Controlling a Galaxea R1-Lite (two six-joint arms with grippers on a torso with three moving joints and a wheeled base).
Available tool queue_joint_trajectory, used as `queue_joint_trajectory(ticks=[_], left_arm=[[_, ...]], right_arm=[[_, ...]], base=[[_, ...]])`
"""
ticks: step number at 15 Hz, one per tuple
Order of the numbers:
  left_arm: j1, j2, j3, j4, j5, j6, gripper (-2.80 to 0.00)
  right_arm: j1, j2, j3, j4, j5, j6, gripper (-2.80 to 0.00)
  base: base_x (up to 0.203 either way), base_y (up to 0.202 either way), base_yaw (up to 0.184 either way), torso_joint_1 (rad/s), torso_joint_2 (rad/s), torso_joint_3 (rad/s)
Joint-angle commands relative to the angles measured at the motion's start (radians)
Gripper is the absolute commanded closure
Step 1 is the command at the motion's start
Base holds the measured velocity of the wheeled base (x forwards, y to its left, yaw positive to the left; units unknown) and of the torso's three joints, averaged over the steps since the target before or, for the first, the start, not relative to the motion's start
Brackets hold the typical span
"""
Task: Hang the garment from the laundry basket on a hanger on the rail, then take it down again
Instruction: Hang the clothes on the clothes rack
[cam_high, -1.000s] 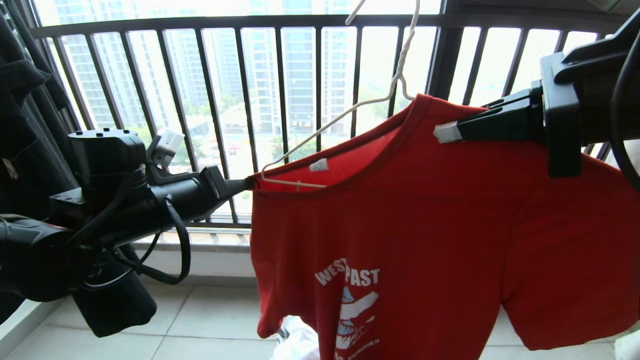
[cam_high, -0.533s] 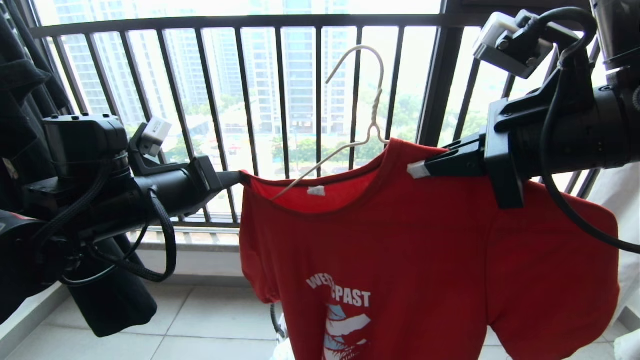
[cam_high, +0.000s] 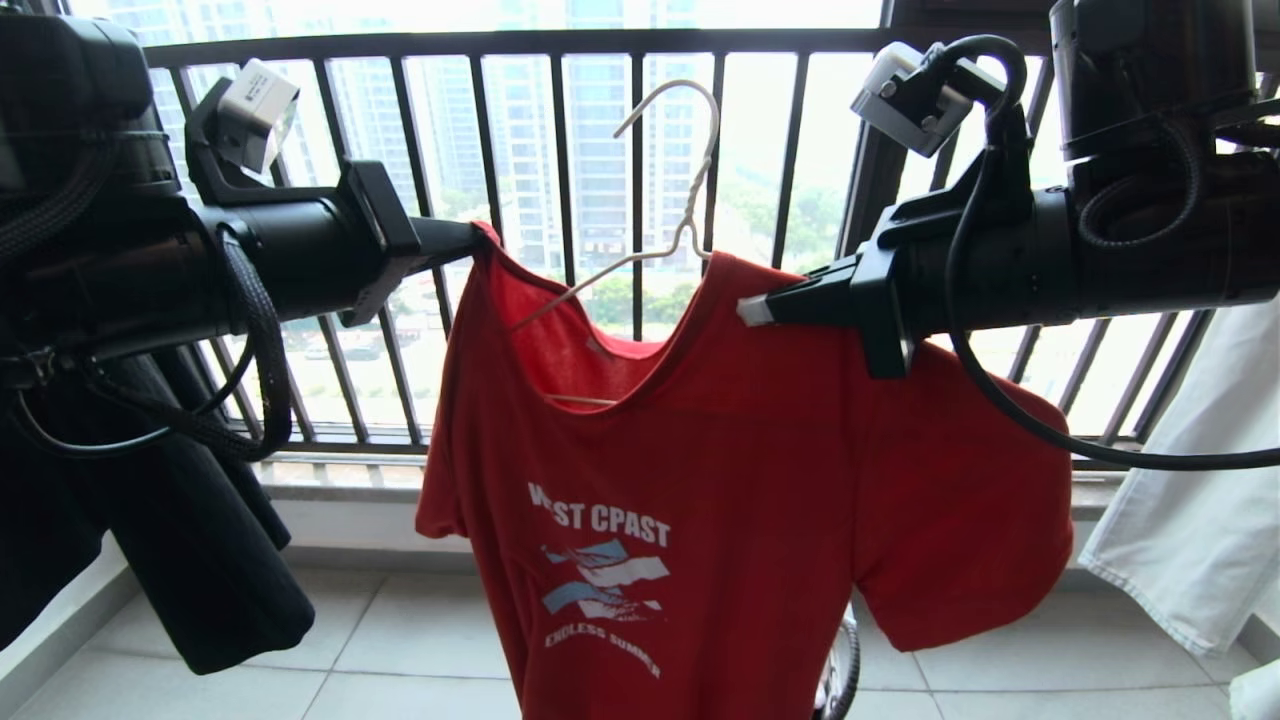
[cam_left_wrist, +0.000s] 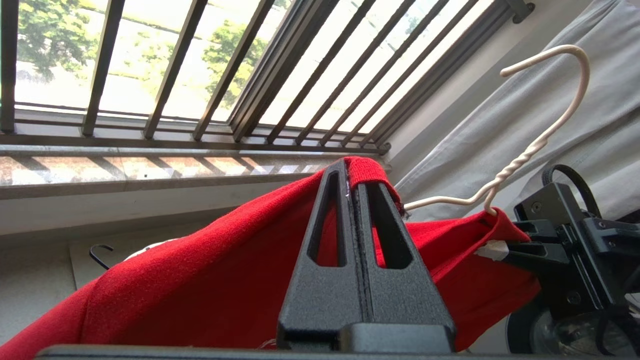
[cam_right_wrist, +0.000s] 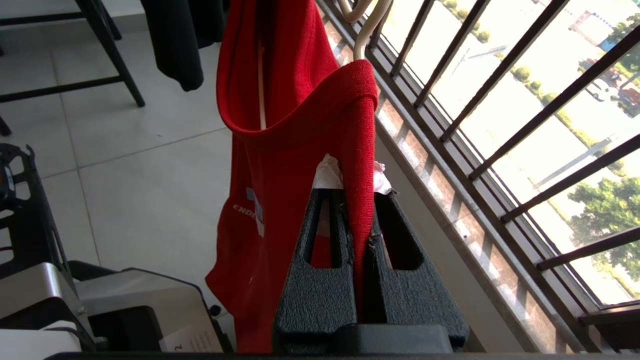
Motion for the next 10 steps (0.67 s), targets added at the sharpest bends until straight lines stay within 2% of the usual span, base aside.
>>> queue_joint_trajectory(ticks=[1, 3, 7, 10], left_arm=[[-0.015, 0.019, -0.193, 0.126, 0.000, 0.015, 0.00], [-0.034, 0.033, -0.324, 0.234, 0.002, 0.025, 0.00], [-0.150, 0.060, -0.511, 0.440, 0.029, 0.072, 0.00], [-0.236, 0.147, -0.633, 0.533, 0.191, 0.156, 0.00]], right_arm=[[-0.001, 0.023, 0.043, -0.118, 0.014, 0.063, 0.00], [-0.001, 0.037, 0.099, -0.264, 0.029, 0.132, 0.00], [-0.006, 0.044, 0.242, -0.531, 0.040, 0.247, 0.00], [-0.009, 0.048, 0.315, -0.698, 0.040, 0.330, 0.00]], base=[[0.000, 0.000, 0.000, 0.000, 0.00, 0.000], [0.000, 0.000, 0.000, 0.000, 0.00, 0.000], [0.000, 0.000, 0.000, 0.000, 0.00, 0.000], [0.000, 0.000, 0.000, 0.000, 0.00, 0.000]])
